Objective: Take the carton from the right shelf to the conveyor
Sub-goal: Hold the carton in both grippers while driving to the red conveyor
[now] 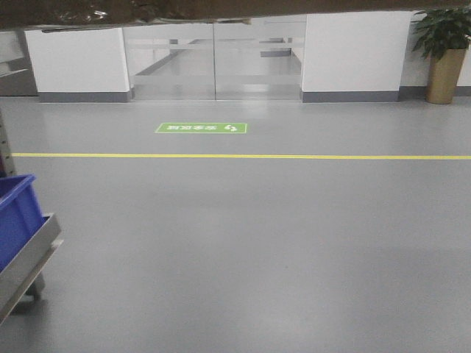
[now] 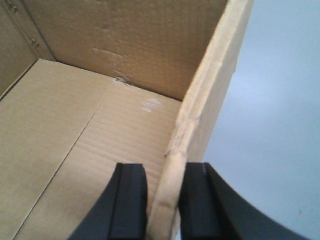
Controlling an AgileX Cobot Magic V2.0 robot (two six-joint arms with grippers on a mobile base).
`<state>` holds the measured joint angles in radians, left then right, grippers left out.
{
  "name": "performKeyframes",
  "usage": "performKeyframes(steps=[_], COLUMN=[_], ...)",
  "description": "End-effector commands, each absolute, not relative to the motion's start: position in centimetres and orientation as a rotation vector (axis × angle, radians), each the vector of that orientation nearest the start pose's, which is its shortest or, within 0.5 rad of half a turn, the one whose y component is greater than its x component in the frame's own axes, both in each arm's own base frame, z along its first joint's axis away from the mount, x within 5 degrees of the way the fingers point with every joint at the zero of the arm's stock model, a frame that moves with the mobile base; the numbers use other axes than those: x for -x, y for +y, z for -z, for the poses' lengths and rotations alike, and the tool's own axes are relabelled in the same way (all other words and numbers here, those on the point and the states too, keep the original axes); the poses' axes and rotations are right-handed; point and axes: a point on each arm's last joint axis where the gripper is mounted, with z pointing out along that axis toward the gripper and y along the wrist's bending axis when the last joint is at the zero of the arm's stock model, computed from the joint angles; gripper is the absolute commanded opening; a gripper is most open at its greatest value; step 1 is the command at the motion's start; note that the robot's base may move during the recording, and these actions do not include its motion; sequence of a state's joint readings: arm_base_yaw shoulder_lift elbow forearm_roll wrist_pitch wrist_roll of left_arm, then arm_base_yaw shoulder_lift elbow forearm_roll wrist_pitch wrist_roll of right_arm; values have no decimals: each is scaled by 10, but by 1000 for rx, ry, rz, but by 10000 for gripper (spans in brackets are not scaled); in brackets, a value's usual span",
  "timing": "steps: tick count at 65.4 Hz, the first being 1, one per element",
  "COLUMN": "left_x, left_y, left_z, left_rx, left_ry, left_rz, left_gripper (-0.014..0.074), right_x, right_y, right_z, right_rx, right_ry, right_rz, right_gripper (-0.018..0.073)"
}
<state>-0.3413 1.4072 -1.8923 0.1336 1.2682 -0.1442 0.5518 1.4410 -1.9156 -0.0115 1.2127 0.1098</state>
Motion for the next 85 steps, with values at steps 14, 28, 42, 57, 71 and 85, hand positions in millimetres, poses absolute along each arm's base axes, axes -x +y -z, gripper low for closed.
performKeyframes(steps=[14, 28, 42, 57, 71, 85], left_x=[-248, -249, -249, -249, -250, -250], left_y=[-82, -80, -79, -79, -77, -77], left_z=[-509, -510, -510, -510, -510, -510], left_rx=[-220, -214, -213, -213, -210, -210], left_ry=[2200, 2194, 2193, 2193, 2189, 2189], left_rz=[146, 106, 99, 99, 70, 70], left_gripper=[-13, -13, -13, -13, -13, -13], right_x=[-228, -228, -228, -228, -228, -228], right_y=[151, 151, 151, 151, 151, 151], right_z=[-518, -518, -518, -518, -518, -518], right_rx=[511, 511, 511, 511, 511, 511], right_ry=[2074, 2074, 2074, 2074, 2074, 2074], right_rz=[-466, -466, -466, -466, -466, -466], right_gripper=[-72, -72, -72, -72, -72, -72])
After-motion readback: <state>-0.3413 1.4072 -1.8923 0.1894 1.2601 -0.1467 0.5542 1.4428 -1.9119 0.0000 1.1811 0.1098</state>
